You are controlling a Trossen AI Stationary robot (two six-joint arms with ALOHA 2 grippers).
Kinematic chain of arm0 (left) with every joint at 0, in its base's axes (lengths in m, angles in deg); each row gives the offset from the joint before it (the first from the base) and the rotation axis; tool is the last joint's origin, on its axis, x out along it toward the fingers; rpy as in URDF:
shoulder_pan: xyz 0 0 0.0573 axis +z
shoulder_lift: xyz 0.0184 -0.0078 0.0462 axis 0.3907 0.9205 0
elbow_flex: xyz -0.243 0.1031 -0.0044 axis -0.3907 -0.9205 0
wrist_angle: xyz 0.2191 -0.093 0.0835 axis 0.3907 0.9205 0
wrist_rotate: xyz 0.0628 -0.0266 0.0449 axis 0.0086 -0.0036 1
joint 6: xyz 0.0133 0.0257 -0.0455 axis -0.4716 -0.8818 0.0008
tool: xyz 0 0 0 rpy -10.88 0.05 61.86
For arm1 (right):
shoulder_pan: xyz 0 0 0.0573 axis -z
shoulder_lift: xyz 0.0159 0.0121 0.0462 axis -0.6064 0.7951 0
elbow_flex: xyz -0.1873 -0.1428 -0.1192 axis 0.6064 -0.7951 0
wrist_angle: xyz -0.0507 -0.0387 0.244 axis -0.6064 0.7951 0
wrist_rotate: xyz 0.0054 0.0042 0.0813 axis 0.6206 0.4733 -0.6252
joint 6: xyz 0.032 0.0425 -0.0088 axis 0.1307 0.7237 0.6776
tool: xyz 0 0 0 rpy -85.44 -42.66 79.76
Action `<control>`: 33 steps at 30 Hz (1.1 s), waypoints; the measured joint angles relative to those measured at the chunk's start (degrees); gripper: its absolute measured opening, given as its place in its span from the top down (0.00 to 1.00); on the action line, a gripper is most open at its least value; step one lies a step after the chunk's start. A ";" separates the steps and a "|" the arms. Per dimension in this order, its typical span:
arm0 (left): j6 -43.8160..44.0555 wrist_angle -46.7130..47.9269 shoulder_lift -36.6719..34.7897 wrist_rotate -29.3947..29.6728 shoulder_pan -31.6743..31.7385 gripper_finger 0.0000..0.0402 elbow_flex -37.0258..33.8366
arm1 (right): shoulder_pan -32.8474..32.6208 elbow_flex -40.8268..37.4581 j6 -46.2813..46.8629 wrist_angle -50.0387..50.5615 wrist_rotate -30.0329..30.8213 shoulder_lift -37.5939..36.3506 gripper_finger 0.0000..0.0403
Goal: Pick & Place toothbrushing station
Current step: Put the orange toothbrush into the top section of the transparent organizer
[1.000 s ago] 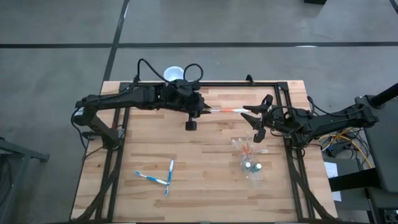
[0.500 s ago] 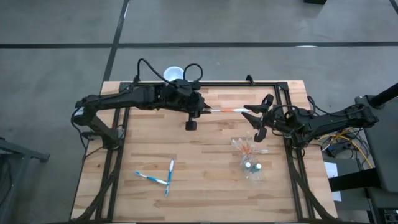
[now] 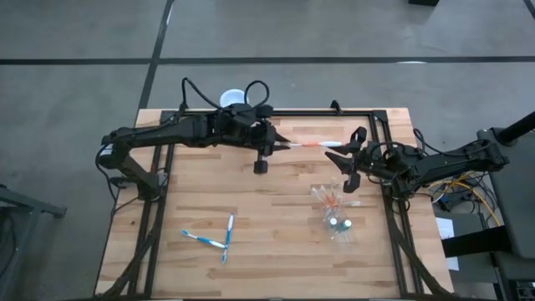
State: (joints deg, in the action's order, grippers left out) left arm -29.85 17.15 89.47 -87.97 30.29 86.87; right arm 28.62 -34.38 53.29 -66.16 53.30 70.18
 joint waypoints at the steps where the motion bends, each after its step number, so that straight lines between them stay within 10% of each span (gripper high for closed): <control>1: 0.06 -0.09 0.00 -0.84 0.00 0.86 0.00 | 0.00 0.00 -0.08 -0.01 0.00 0.00 0.75; 33: 5.16 -14.11 6.62 -5.86 -0.11 0.86 -0.02 | 0.00 0.00 -3.05 -0.01 0.00 0.00 0.80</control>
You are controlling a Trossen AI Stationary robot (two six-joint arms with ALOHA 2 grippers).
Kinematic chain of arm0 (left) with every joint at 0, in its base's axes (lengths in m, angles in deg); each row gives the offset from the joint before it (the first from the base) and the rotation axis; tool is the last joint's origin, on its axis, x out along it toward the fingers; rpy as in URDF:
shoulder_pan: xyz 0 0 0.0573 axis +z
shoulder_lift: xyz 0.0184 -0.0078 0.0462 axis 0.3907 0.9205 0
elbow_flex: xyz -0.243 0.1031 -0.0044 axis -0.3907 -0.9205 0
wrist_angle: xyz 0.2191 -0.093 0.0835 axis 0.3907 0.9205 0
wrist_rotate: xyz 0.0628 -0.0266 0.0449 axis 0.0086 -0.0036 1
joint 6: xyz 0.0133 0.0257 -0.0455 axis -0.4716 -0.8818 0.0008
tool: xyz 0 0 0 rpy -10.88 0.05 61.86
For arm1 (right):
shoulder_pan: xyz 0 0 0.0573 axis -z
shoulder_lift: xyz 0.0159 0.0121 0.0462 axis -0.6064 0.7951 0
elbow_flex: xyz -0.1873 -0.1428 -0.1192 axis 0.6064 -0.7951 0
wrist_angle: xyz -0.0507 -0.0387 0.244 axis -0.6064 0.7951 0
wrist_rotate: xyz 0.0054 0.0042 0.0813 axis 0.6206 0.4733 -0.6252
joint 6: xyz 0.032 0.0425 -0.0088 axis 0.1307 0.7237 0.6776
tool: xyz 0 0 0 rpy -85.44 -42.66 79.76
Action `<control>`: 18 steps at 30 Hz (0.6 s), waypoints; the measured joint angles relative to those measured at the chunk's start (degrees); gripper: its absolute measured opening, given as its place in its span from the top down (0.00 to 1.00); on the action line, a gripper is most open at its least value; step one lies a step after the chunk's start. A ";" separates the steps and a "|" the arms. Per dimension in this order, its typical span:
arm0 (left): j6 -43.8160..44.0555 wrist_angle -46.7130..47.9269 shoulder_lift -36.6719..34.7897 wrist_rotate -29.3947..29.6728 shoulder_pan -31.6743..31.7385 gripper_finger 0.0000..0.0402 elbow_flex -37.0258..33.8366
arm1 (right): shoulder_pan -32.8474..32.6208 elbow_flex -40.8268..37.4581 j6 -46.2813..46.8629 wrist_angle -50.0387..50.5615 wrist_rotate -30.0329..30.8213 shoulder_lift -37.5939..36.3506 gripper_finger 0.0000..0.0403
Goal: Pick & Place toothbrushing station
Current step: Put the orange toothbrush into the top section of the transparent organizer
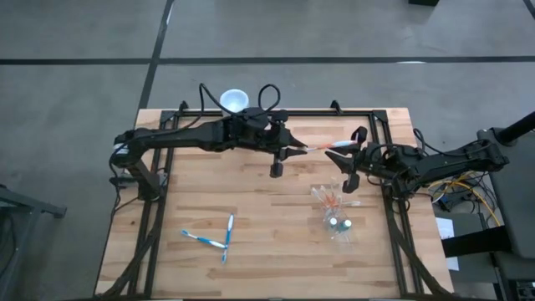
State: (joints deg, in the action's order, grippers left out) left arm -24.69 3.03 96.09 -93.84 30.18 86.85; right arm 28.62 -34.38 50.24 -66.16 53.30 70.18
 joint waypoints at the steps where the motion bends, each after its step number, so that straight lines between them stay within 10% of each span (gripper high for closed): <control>1: 0.08 0.12 0.19 0.00 0.00 0.86 0.00 | 0.00 0.00 -0.09 -0.02 0.00 0.00 0.80; 18: 2.78 0.34 2.87 -0.47 0.00 0.86 0.00 | -0.02 0.00 -2.82 -2.80 -0.04 0.00 0.81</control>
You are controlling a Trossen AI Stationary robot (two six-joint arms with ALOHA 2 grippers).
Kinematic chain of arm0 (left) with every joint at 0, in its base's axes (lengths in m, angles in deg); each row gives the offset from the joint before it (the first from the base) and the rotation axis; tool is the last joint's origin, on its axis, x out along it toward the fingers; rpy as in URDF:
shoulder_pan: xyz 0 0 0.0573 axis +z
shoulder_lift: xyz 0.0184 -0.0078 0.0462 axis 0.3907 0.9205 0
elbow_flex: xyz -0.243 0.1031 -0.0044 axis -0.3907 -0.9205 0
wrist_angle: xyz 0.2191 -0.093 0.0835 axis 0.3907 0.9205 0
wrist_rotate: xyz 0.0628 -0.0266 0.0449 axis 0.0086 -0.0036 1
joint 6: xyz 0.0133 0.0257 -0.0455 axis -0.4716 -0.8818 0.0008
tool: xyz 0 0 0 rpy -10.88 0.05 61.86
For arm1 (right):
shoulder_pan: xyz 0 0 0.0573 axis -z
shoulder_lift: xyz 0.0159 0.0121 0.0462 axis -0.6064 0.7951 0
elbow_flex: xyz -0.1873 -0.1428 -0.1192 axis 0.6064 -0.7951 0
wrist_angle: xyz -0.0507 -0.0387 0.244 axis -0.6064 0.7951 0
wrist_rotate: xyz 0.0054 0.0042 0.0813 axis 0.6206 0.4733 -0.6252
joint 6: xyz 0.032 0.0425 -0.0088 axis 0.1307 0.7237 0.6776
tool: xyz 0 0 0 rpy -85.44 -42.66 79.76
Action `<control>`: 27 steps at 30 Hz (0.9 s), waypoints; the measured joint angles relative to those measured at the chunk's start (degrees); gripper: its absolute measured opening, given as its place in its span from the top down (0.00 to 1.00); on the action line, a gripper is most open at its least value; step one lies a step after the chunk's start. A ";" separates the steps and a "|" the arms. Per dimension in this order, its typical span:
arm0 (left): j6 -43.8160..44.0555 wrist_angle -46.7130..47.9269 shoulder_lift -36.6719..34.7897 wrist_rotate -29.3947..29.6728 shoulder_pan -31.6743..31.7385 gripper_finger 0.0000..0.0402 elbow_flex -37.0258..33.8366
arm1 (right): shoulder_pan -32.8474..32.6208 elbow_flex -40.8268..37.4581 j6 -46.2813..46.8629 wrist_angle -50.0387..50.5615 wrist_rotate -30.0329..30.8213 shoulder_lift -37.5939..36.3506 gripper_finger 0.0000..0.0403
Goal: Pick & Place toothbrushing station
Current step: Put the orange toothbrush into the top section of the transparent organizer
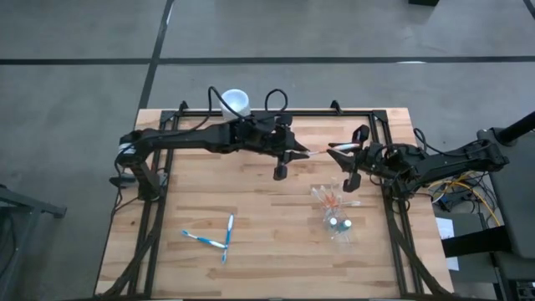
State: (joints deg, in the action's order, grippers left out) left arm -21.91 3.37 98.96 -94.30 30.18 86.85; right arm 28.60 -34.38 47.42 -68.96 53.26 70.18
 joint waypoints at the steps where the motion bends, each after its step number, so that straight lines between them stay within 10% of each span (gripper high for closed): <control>1: 0.06 0.00 0.13 -0.04 0.00 0.86 0.00 | 0.02 0.00 0.02 0.00 0.00 0.00 0.80; 27: -0.08 9.97 -1.88 1.83 0.00 0.86 0.02 | 0.00 0.00 0.30 0.20 0.05 -0.02 0.84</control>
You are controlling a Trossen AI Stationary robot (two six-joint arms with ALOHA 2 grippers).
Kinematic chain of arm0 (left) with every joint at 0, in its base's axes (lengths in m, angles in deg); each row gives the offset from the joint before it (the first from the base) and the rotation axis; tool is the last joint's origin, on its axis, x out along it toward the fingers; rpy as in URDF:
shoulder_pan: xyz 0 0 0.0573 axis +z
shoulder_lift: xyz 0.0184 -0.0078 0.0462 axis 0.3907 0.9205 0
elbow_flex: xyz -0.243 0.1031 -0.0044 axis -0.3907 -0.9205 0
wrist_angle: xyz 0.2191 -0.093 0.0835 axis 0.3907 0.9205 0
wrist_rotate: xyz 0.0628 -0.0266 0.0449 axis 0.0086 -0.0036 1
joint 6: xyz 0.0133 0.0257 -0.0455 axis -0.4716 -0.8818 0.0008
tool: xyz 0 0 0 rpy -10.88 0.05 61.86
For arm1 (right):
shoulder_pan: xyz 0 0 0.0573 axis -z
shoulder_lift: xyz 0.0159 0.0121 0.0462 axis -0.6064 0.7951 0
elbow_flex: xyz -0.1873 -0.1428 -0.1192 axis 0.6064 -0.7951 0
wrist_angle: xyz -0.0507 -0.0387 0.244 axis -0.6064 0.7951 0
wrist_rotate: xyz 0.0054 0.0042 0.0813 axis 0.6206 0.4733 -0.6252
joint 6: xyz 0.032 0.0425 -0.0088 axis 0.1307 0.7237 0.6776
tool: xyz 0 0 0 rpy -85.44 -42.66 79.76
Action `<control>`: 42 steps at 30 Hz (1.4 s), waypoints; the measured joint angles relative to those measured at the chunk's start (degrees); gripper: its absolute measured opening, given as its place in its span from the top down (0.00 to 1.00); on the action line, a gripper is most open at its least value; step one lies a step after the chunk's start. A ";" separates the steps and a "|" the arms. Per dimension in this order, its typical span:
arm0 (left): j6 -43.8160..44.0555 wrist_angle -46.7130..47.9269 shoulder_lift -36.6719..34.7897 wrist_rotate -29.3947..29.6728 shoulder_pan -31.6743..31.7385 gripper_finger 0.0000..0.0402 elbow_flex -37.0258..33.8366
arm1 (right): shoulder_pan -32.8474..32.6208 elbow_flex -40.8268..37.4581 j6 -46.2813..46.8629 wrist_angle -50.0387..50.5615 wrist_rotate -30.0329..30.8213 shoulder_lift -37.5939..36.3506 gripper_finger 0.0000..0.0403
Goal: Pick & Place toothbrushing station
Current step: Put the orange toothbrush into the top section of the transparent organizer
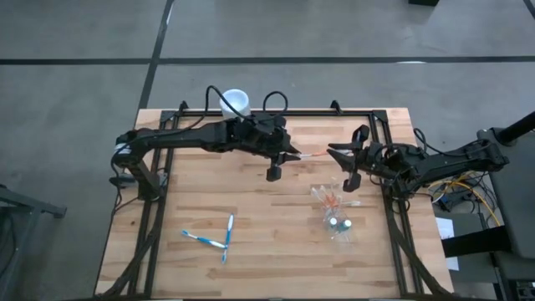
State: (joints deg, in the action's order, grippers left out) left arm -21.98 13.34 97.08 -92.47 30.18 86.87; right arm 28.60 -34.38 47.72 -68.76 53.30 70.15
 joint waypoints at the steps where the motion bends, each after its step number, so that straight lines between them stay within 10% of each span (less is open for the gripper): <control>1: -0.02 -0.19 0.00 -0.01 0.00 0.86 0.00 | 0.00 0.00 0.19 0.04 0.02 -0.02 0.85; 42: 5.20 -1.82 -0.90 8.58 -1.34 0.53 1.94 | 0.00 0.02 0.82 1.46 0.54 0.02 0.90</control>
State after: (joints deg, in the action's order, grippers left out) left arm -16.78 11.52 96.18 -83.89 28.84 88.81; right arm 28.60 -34.36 48.54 -67.30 53.85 70.18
